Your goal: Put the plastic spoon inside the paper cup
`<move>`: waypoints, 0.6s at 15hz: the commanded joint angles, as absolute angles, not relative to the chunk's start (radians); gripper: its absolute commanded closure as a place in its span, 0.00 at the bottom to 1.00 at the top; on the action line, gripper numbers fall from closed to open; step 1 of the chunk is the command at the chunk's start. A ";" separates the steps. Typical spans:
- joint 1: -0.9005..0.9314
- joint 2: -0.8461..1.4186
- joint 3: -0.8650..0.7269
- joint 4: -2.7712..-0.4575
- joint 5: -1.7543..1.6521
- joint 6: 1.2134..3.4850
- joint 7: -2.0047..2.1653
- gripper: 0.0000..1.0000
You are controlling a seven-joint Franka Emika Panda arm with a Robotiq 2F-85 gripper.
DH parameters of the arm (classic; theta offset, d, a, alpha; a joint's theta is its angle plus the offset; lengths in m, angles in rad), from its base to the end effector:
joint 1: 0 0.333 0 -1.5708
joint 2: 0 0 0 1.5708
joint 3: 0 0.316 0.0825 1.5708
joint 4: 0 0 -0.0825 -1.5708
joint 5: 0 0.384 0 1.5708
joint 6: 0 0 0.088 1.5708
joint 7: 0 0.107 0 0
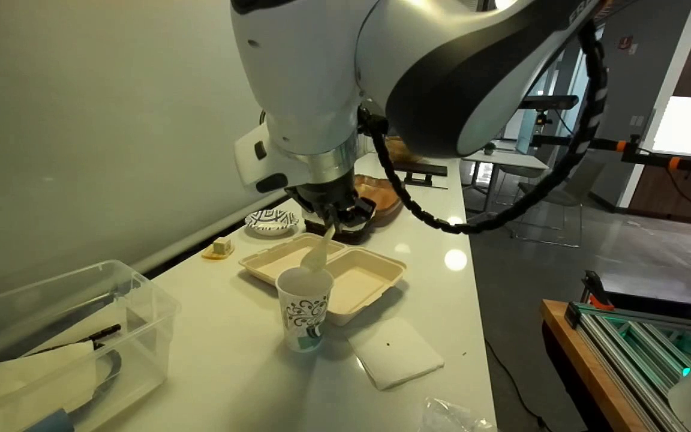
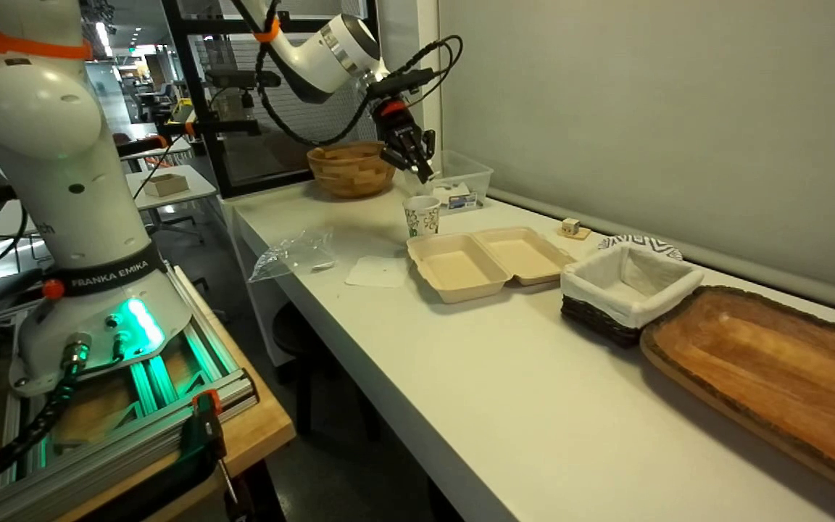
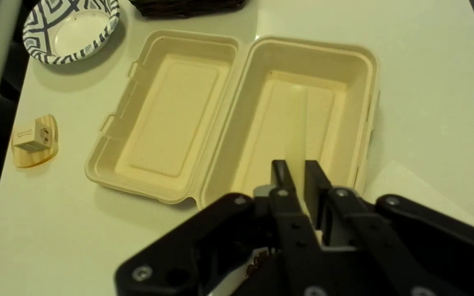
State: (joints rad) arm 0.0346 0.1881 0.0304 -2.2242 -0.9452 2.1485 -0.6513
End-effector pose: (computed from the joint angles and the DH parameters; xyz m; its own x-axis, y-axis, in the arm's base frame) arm 0.5285 0.0006 0.2817 0.2209 0.7265 -0.6507 0.9744 -0.1359 0.1790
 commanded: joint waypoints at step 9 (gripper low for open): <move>0.037 0.329 0.060 -2.130 -0.965 2.159 -0.545 0.48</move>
State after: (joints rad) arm 0.0354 0.3152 0.0403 -2.1476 -0.9786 2.1495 -0.5837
